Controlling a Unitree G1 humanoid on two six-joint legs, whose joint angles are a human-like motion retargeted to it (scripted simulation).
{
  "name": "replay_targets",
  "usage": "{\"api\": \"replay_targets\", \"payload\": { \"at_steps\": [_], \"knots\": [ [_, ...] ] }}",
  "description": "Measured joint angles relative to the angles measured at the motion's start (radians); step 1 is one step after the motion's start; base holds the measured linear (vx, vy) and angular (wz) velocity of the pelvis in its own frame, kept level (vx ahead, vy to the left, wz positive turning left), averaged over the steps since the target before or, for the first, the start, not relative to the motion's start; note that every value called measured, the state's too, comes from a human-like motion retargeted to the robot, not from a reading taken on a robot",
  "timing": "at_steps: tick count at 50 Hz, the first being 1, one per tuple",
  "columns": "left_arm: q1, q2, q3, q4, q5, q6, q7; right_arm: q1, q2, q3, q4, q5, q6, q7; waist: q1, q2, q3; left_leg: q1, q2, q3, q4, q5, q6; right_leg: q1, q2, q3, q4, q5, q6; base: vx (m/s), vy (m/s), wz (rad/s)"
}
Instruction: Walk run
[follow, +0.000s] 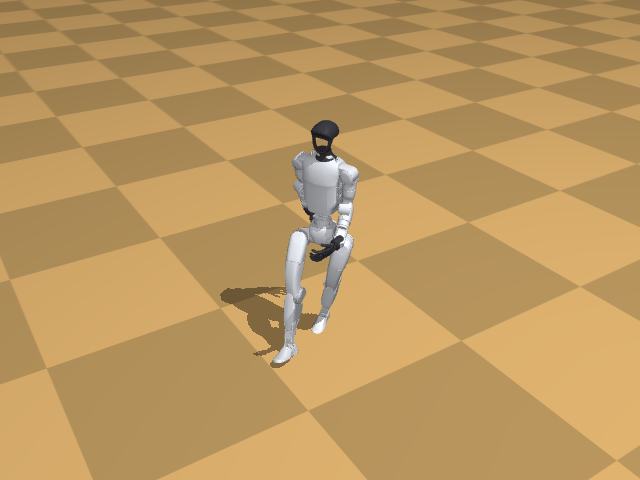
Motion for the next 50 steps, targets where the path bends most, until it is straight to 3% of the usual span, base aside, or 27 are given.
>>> {"api": "replay_targets", "payload": {
  "at_steps": [5, 8, 10, 15, 17, 20, 25, 33, 37, 40, 43, 47, 50],
  "knots": [
    [0.009, -0.015, -0.003, 0.018, -0.003, -0.011, 0.002, -0.077, -0.011, 0.013, 0.0, -0.016, -0.046, -0.027, -0.042, 0.031, -0.02, 0.033, 0.008, 0.027, 0.026, -0.004, -0.017, -0.022, 0.019, -0.076, -0.008, -0.028, -0.012, 0.75, -0.27, 0.38],
    [0.025, -0.035, -0.014, 0.036, 0.007, -0.013, 0.002, -0.132, -0.023, 0.013, 0.0, -0.012, -0.067, -0.069, -0.11, 0.075, -0.033, 0.04, 0.04, -0.007, 0.077, 0.065, -0.068, -0.007, 0.047, 0.001, 0.022, 0.034, -0.134, 0.68, -0.22, 1.17],
    [0.048, -0.054, -0.016, 0.04, 0.029, -0.017, 0.002, -0.165, -0.035, 0.018, 0.0, -0.005, -0.076, -0.089, -0.133, 0.094, -0.05, 0.043, 0.059, 0.004, 0.126, 0.169, -0.128, 0.023, 0.055, -0.02, 0.021, 0.108, -0.183, 0.98, -0.42, 0.75],
    [0.088, -0.104, -0.041, 0.067, 0.056, -0.013, 0.013, -0.276, -0.052, 0.002, 0.0, 0.02, -0.057, -0.129, -0.098, 0.083, -0.08, -0.075, 0.076, 0.079, 0.461, 0.588, -0.377, 0.084, 0.04, 0.126, 0.09, 0.057, -0.253, 0.84, -0.36, 0.2],
    [0.094, -0.097, -0.04, 0.065, 0.036, -0.013, 0.013, -0.345, -0.053, 0.03, -0.005, 0.027, -0.057, -0.147, -0.092, 0.034, -0.095, -0.161, 0.054, 0.123, 0.629, 0.671, -0.402, 0.133, -0.003, 0.041, 0.087, 0.039, -0.282, 0.71, -0.38, -0.22],
    [0.092, -0.079, -0.018, 0.067, 0.036, -0.008, -0.041, -0.436, -0.048, 0.06, -0.065, 0.026, -0.05, -0.18, -0.088, -0.007, -0.098, -0.297, 0.038, 0.115, 0.795, 0.532, -0.281, 0.195, -0.006, 0.091, 0.083, -0.008, -0.291, 0.66, -0.35, -0.02],
    [0.107, -0.069, 0.01, 0.048, 0.058, -0.014, -0.036, -0.552, -0.037, 0.117, -0.22, -0.018, -0.074, -0.223, 0.0, -0.062, -0.094, -0.476, 0.106, 0.215, 0.715, 0.339, -0.129, 0.29, 0.018, 0.093, 0.053, -0.049, -0.316, 0.64, -0.35, -0.78],
    [0.118, -0.108, 0.046, 0.047, 0.036, -0.005, -0.003, -0.669, -0.038, 0.149, -0.387, -0.011, -0.124, -0.279, 0.105, -0.026, -0.028, -0.558, 0.171, 0.217, 0.092, 0.256, -0.127, 0.452, 0.154, 0.173, 0.039, -0.161, -0.343, 0.63, -0.25, -0.7],
    [0.13, -0.118, 0.056, 0.042, 0.045, -0.007, -0.004, -0.662, -0.029, 0.144, -0.396, 0.009, -0.144, -0.277, 0.119, -0.031, -0.008, -0.563, 0.134, 0.175, -0.1, 0.192, -0.188, 0.527, 0.172, 0.194, 0.05, -0.221, -0.342, 0.8, -0.2, -0.31],
    [0.13, -0.111, 0.066, 0.047, 0.059, 0.0, -0.018, -0.624, -0.019, 0.135, -0.352, 0.009, -0.146, -0.266, 0.129, -0.032, -0.007, -0.567, 0.146, 0.161, -0.004, 0.204, -0.121, 0.561, 0.187, 0.206, 0.085, -0.239, -0.332, 0.95, -0.16, -0.36],
    [0.13, -0.104, 0.082, 0.066, 0.079, 0.004, -0.03, -0.554, -0.012, 0.131, -0.254, -0.01, -0.124, -0.246, 0.183, -0.047, -0.023, -0.521, 0.156, 0.2, 0.026, 0.276, -0.125, 0.584, 0.179, 0.235, 0.143, -0.141, -0.278, 0.89, -0.11, -0.75],
    [0.129, -0.081, 0.087, 0.09, 0.077, 0.013, -0.021, -0.422, -0.005, 0.133, -0.104, -0.052, -0.07, -0.248, 0.173, -0.066, -0.051, -0.481, 0.156, 0.21, 0.089, 0.251, -0.048, 0.542, 0.137, 0.19, 0.333, 0.218, -0.167, 1.04, -0.14, -0.1],
    [0.119, -0.053, 0.078, 0.096, 0.06, 0.018, -0.004, -0.324, -0.018, 0.176, 0.0, -0.067, -0.07, -0.226, 0.163, -0.036, -0.035, -0.406, 0.188, 0.198, 0.095, 0.186, -0.019, 0.449, 0.156, 0.16, 0.584, 0.449, -0.105, 0.84, -0.15, -0.22]
  ]
}}
